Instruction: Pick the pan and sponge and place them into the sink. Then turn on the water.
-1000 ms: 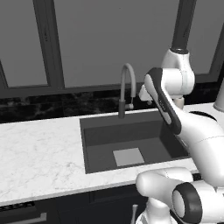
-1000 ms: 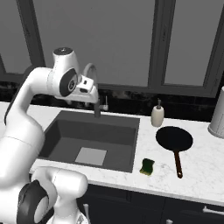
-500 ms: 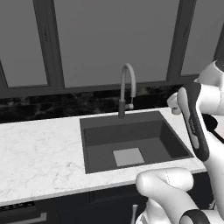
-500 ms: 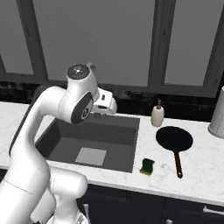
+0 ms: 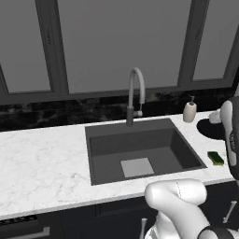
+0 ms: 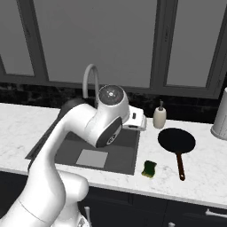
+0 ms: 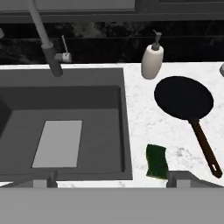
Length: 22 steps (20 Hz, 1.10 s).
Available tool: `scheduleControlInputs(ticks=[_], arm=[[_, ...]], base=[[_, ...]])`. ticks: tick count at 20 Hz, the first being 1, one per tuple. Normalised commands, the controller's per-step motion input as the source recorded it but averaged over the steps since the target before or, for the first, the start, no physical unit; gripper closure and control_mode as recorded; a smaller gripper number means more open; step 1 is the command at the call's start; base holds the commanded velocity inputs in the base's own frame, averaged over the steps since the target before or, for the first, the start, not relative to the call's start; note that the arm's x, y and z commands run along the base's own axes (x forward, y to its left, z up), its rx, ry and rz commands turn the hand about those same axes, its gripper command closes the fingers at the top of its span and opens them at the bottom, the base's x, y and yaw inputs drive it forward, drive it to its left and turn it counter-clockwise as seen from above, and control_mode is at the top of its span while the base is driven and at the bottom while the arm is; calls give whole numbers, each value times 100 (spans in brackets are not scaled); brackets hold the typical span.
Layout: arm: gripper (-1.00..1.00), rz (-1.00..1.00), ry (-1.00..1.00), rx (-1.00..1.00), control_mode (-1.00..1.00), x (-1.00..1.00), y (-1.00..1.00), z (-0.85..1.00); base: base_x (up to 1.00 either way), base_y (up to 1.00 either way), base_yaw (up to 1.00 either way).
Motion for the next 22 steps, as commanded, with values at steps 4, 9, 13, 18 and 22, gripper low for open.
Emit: scheduleControlInputs(ticks=[4, 9, 13, 18, 22], arm=[[-100, 0, 9, -1, -100, -1, -92, 0], [-100, -1, 21, -7, -100, 0, -82, -11], [-100, -1, 27, -10, -100, 0, -67, -24], [-100, 0, 14, -9, -100, 0, -42, -37], [-100, 0, 4, -8, -100, 0, -10, -42]], base=[[0, 0, 0], [0, 0, 0], [0, 0, 0], [0, 0, 0], [0, 0, 0]])
